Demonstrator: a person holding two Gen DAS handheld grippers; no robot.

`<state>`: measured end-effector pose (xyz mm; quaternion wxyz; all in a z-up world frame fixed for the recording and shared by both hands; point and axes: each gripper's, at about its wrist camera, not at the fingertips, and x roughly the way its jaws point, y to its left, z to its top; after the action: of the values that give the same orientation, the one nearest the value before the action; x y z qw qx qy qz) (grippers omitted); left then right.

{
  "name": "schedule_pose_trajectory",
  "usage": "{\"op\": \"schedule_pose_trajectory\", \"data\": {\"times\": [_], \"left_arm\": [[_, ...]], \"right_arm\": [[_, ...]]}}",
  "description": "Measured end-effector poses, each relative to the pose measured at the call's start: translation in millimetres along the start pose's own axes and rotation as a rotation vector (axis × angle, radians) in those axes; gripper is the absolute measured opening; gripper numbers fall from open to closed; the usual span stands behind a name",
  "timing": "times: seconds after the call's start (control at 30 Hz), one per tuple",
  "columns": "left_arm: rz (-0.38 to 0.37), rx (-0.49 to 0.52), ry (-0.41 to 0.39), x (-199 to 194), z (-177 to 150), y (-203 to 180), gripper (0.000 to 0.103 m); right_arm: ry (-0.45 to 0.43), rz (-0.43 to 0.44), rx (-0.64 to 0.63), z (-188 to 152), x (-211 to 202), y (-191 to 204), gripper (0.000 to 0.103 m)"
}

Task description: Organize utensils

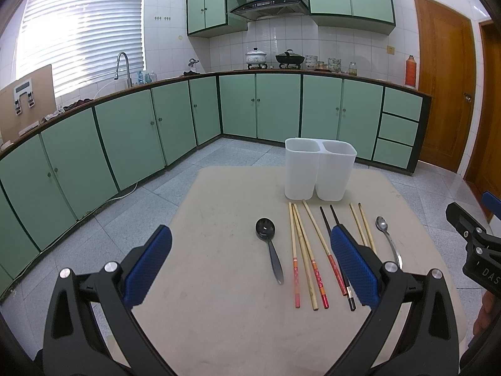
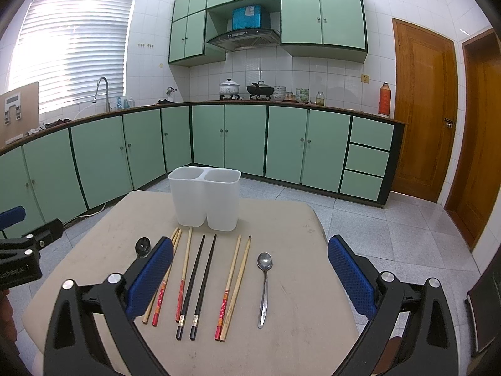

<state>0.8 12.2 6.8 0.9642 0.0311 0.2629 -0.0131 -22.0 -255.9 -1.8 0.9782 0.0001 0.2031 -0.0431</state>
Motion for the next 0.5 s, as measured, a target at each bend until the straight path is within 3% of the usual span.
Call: {"op": "schedule_pose_trajectory", "data": {"times": [0.5], "left_arm": [[0.003,-0.005,0.010,-0.8,-4.8,3.7,0.098]], "right_arm": [[0.010,0.000,-0.004,-6.3,5.2,1.9,0.097]]}}
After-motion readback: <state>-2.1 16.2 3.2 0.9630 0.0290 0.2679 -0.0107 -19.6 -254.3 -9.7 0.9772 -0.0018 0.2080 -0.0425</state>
